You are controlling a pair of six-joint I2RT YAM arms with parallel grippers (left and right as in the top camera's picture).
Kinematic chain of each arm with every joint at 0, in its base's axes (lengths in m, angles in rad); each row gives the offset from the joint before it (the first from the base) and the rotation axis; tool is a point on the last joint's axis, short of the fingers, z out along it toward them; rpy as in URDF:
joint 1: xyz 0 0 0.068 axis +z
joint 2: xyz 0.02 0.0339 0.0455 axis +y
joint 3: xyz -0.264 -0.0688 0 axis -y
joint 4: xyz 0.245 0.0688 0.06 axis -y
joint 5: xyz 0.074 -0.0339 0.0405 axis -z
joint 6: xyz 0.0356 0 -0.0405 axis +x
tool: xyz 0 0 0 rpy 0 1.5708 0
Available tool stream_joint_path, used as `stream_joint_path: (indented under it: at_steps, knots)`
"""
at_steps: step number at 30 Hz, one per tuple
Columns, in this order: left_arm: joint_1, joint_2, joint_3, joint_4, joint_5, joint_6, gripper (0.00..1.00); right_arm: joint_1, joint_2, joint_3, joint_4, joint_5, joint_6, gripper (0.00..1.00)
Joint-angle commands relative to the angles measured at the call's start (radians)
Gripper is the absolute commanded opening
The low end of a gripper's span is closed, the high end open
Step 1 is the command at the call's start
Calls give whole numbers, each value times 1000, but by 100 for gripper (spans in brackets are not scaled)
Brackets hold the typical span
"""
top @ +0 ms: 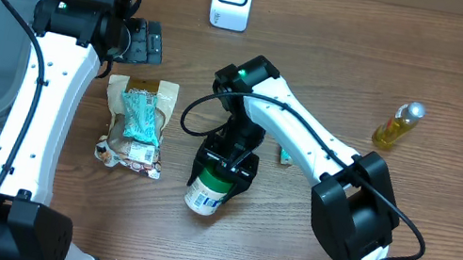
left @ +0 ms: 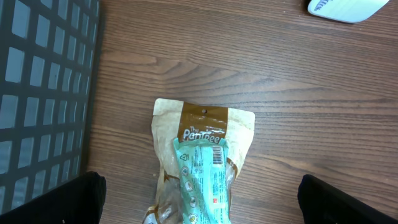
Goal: Scan the item barcode
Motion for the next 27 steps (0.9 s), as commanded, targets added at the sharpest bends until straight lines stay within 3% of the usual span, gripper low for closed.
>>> stream_joint_path:
  at_steps: [1,27]
  knots:
    - [-7,-3,19,4,-9,19,100,-1,-10,27,-14,-45,-1,31]
    - [-7,-3,19,4,-9,19,100,-1,-10,27,-19,-67,-1,31]
